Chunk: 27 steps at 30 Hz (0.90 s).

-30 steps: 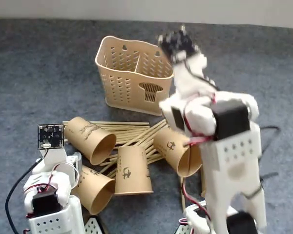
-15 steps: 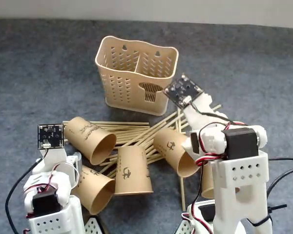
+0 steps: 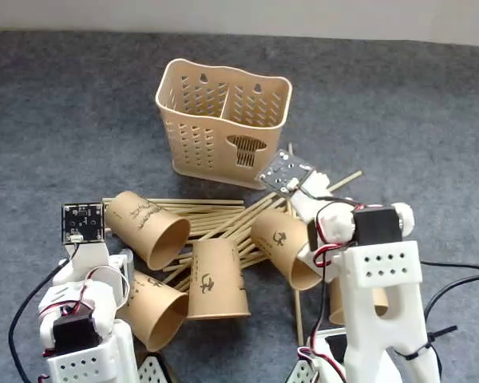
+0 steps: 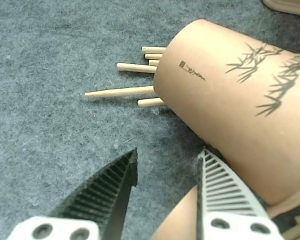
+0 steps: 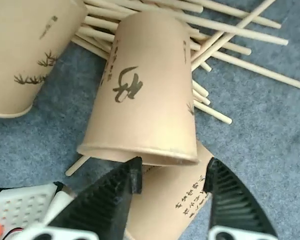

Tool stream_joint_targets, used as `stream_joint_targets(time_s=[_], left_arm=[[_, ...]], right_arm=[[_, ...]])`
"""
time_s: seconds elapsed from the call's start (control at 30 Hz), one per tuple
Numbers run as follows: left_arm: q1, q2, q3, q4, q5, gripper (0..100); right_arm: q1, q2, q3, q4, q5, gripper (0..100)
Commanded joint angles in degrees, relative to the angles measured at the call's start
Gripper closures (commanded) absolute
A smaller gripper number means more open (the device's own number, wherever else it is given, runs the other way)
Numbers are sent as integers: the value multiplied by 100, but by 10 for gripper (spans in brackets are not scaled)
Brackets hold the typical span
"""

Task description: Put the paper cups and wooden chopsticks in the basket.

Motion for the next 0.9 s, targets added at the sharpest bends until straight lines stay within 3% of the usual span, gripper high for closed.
stream_joint_targets(time_s=[0.0, 0.23, 0.6, 0.87], left_arm=[[-48, -22, -13, -105, 26, 800], [-48, -22, -13, -105, 26, 800], [-48, -22, -13, -105, 26, 800], [-48, -22, -13, -97, 26, 800]], right_arm=[[92, -136, 330, -699, 70, 789], [40, -136, 435, -1086, -598, 789], [-963, -136, 435, -1305, -1495, 791], [-998, -136, 426, -1754, -2180, 974]])
